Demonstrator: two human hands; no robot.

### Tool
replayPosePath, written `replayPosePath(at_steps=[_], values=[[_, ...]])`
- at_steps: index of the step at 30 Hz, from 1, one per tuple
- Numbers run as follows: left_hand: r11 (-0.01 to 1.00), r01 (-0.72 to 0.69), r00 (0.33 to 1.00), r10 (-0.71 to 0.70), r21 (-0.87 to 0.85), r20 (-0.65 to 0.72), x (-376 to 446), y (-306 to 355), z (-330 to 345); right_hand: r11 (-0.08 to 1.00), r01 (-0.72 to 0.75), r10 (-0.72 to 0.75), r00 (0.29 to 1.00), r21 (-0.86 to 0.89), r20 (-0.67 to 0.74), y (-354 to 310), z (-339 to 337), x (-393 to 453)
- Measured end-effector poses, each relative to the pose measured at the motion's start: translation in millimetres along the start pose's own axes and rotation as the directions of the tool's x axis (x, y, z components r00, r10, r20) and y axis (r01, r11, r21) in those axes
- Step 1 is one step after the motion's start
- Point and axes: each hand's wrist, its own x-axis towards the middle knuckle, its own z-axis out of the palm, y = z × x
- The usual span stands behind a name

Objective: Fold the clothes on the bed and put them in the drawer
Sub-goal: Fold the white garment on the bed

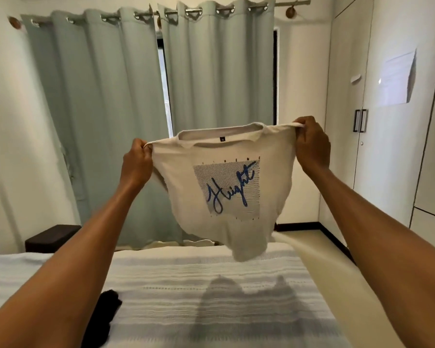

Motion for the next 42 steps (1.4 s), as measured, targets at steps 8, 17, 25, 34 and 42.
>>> replayPosePath(at_steps=[8,17,25,34,42], values=[[0.992,-0.056,0.969,0.027,0.11,0.245,-139.3,-42.2,-14.3,0.989,-0.053,0.079,0.978,-0.139,0.194,46.9,-70.7,-145.7],[0.98,0.162,0.877,-0.198,0.118,0.438,-438.6,-112.9,-68.3,0.915,-0.331,0.393,0.86,-0.232,0.325,76.0,-192.4,-427.3],[0.945,0.098,0.733,-0.281,0.312,0.62,-640.5,-165.3,-125.5,0.826,-0.46,0.563,0.709,-0.326,0.426,97.0,-298.2,-635.6],[0.875,-0.245,0.822,-0.041,0.418,0.567,-698.8,-163.2,-162.1,0.818,-0.411,0.563,0.713,-0.403,0.418,49.1,-352.2,-707.7],[0.715,-0.416,0.764,-0.06,0.561,0.643,-725.5,-179.4,-162.9,0.766,-0.265,0.566,0.711,-0.586,0.418,43.6,-364.7,-743.5]])
